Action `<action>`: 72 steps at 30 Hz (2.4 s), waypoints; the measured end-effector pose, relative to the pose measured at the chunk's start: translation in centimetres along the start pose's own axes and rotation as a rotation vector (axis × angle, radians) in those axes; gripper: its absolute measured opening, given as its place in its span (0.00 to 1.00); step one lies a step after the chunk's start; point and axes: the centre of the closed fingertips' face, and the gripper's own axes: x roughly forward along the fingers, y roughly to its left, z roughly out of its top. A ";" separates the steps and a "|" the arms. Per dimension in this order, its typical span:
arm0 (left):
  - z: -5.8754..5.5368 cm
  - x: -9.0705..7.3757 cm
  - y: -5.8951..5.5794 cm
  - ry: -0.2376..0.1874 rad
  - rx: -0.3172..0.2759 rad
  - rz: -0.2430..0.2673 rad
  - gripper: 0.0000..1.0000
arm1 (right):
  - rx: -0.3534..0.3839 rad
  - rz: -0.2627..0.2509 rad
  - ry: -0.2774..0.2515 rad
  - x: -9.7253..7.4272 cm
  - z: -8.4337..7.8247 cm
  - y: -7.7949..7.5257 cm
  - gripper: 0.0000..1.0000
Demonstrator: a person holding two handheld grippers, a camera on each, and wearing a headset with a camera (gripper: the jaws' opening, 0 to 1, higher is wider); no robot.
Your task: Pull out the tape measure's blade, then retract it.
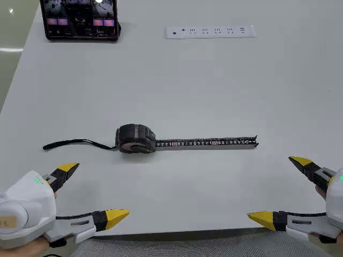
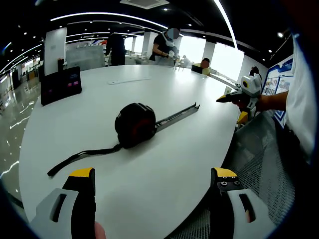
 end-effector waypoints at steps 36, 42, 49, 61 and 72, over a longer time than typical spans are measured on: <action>2.5 2.9 0.2 -0.029 -0.008 -0.009 0.93 | -0.051 0.017 0.010 1.0 1.6 -2.5 0.96; 2.9 3.5 0.4 -0.037 -0.018 -0.006 0.92 | -0.066 0.033 0.018 1.1 1.6 -2.7 0.92; 3.1 4.3 0.4 -0.042 -0.032 -0.009 0.93 | -0.087 0.046 0.031 1.3 1.6 -3.4 0.89; 3.9 6.0 0.3 -0.047 -0.037 -0.015 0.92 | -0.129 0.072 0.057 1.9 2.1 -4.8 0.85; 4.6 7.0 0.5 -0.059 -0.056 -0.019 0.91 | -0.151 0.088 0.071 2.4 2.5 -5.9 0.83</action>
